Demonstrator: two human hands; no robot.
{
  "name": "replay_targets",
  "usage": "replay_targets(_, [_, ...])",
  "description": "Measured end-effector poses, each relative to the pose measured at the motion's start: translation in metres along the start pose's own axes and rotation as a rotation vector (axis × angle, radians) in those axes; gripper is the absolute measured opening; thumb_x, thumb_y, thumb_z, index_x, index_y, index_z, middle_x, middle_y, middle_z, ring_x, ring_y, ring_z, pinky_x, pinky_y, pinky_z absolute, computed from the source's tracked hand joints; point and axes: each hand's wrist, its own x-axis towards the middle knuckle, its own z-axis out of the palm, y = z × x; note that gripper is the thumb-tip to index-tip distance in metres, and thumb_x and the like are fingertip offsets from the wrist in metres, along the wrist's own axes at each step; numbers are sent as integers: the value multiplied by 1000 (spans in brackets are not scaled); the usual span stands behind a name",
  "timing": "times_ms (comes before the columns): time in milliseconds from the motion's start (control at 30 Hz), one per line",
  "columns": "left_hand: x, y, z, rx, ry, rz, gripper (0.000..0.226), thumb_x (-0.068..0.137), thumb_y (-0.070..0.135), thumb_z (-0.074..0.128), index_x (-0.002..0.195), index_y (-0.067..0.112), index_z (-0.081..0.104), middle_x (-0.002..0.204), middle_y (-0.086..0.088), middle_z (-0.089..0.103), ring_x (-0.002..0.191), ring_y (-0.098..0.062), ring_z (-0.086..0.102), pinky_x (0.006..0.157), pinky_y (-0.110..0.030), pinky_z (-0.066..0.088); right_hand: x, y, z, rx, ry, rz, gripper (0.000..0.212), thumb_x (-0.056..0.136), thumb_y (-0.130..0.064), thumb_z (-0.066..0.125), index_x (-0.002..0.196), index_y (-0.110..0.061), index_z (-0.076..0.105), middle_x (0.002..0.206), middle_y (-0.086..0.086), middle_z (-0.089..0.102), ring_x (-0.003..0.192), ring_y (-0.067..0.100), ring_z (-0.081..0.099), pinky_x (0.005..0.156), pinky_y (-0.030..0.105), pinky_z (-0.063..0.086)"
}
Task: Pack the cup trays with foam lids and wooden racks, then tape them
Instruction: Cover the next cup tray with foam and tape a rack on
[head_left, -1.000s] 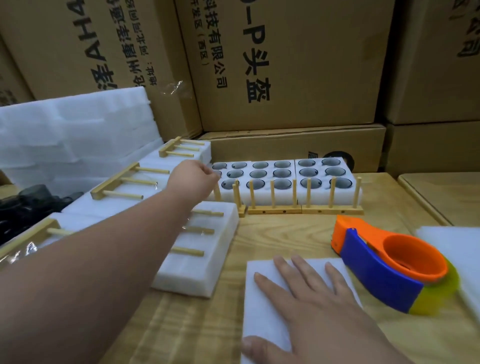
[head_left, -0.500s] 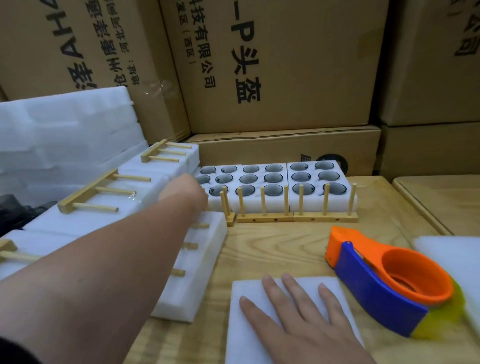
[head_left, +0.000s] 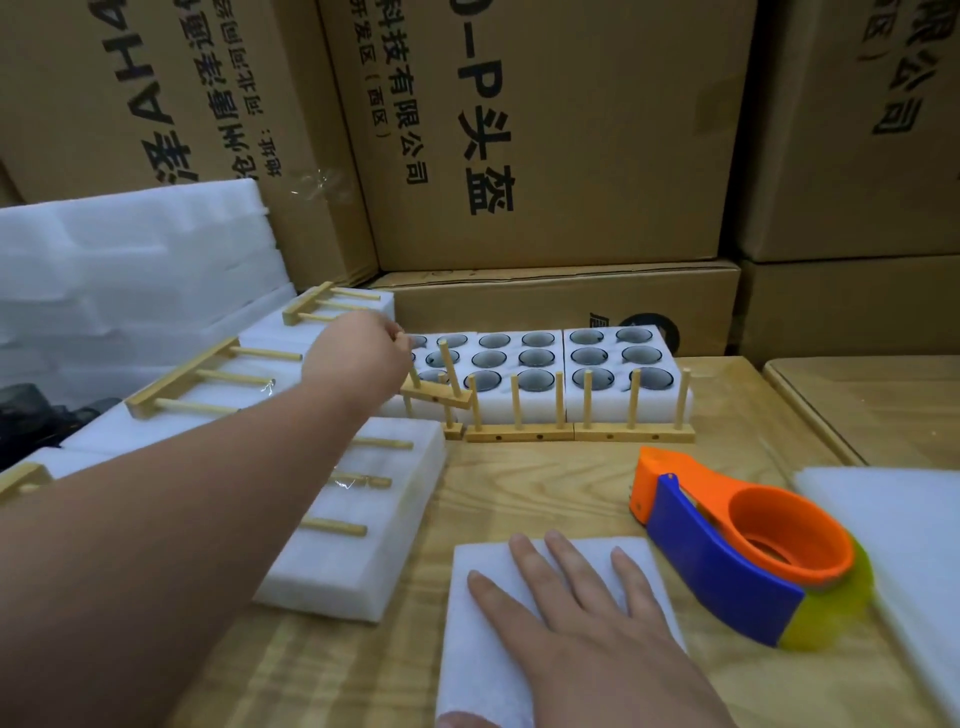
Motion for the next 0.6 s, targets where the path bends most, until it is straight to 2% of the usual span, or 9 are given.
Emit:
replay_targets(33, [-5,3,-6,-23,29,27,28,98,38,55,75,29,68,69,6,67,64,-13,61,53,-25,38,6,1,8,-18,52,-27,81,75,-97,13,150,-66,15,171,-11,5,157,16,4,119,45,-8])
replay_targets(67, [-10,5,-13,-45,59,62,26,98,40,55,79,30,70,69,8,66,63,-10,60,53,-24,37,9,0,13,8,-13,-23,95,65,-100,10,152,-62,-5,168,-14,-20,154,12,-22,118,48,-20])
replay_targets(100, [-19,10,-22,-95,83,96,23,98,41,56,84,30,71,70,9,67,62,-6,60,53,-24,36,9,1,13,36,-100,-3,103,62,-102,9,151,-58,-16,163,-16,-32,148,10,-35,116,51,-26])
replay_targets(200, [-43,19,-42,-260,89,177,18,99,40,60,89,31,73,73,13,69,58,-2,64,46,-21,39,6,4,14,75,-15,-3,90,82,-89,23,156,-51,-12,163,-16,-32,146,7,-37,117,51,-26])
replay_targets(267, [-62,25,-56,-427,37,168,15,100,36,63,93,30,74,73,11,73,60,2,68,40,-11,41,0,3,8,176,24,11,85,90,-80,28,159,-44,-7,165,-15,-28,146,3,-34,119,45,-25])
replay_targets(333, [-81,29,-68,-567,-33,145,13,101,31,63,99,28,76,79,11,77,66,-3,72,49,-14,52,-3,7,1,321,46,21,80,96,-73,33,160,-43,-4,167,-19,-20,147,1,-27,121,37,-19])
replay_targets(433, [-106,35,-86,-633,-139,198,14,101,29,64,106,30,76,87,15,78,81,-9,75,79,-33,63,-13,19,-21,539,197,27,65,101,-56,46,156,-51,11,166,-25,12,153,4,12,123,33,20])
replay_targets(500, [-124,41,-97,-596,-185,320,15,99,32,65,109,34,76,88,19,77,84,-4,73,77,-26,61,-20,29,-33,585,324,10,55,102,-47,52,149,-55,26,152,-32,39,140,-5,37,112,29,39])
replay_targets(600, [-158,52,-105,-484,-254,491,17,98,36,65,109,44,75,83,27,74,83,9,68,70,-7,51,-27,43,-45,607,445,18,40,101,-38,56,136,-54,47,120,-36,59,106,-19,54,85,19,50])
